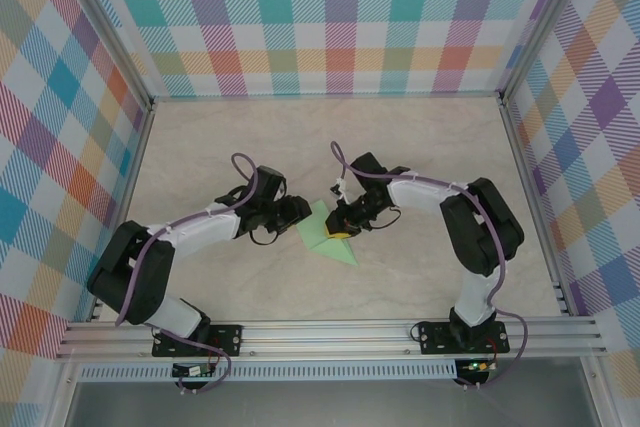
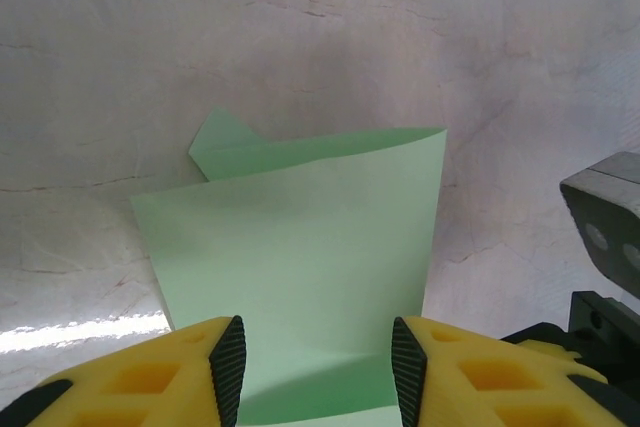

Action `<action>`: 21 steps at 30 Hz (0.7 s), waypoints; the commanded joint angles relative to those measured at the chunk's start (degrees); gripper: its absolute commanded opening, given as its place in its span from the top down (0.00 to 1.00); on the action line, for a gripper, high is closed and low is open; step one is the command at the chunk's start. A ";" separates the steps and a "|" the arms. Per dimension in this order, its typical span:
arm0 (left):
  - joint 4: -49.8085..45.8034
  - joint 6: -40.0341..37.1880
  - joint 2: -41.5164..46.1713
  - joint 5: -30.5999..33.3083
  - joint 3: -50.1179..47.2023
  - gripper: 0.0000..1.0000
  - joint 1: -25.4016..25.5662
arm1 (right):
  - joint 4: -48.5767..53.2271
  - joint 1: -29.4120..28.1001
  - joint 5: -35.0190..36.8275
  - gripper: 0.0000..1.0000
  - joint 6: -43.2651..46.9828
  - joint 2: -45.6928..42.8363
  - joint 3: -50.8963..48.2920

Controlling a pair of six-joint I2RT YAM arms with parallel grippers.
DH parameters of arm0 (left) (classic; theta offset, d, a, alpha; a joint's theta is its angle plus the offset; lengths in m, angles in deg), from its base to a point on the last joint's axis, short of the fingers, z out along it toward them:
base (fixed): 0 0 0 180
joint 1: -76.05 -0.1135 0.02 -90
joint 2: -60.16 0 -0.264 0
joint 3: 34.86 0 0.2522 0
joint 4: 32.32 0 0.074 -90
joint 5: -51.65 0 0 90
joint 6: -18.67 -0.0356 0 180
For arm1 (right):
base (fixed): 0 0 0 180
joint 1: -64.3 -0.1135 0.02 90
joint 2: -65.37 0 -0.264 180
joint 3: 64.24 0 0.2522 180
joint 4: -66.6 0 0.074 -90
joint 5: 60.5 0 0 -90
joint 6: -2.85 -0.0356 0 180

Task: Fold a paper plane with a square sheet of paper (pick it up from the middle)
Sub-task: Fold the wing for the fifth time at the center of the table.

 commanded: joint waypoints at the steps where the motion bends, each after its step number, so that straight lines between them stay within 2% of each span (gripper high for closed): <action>1: -0.12 0.14 -1.39 -1.05 1.72 0.56 0.37 | -2.22 1.58 0.25 0.86 2.01 1.96 -1.35; 7: -0.24 0.39 -2.14 -0.34 1.80 0.56 1.12 | -5.79 3.23 1.02 0.85 1.18 5.37 -3.50; 15: -0.80 2.14 1.21 3.00 -0.96 0.53 1.60 | -13.77 4.69 1.94 0.83 -6.42 4.76 -9.47; 21: 6.23 7.58 2.64 2.31 -6.22 0.50 1.86 | -18.37 4.67 3.99 0.84 -11.91 4.26 -13.49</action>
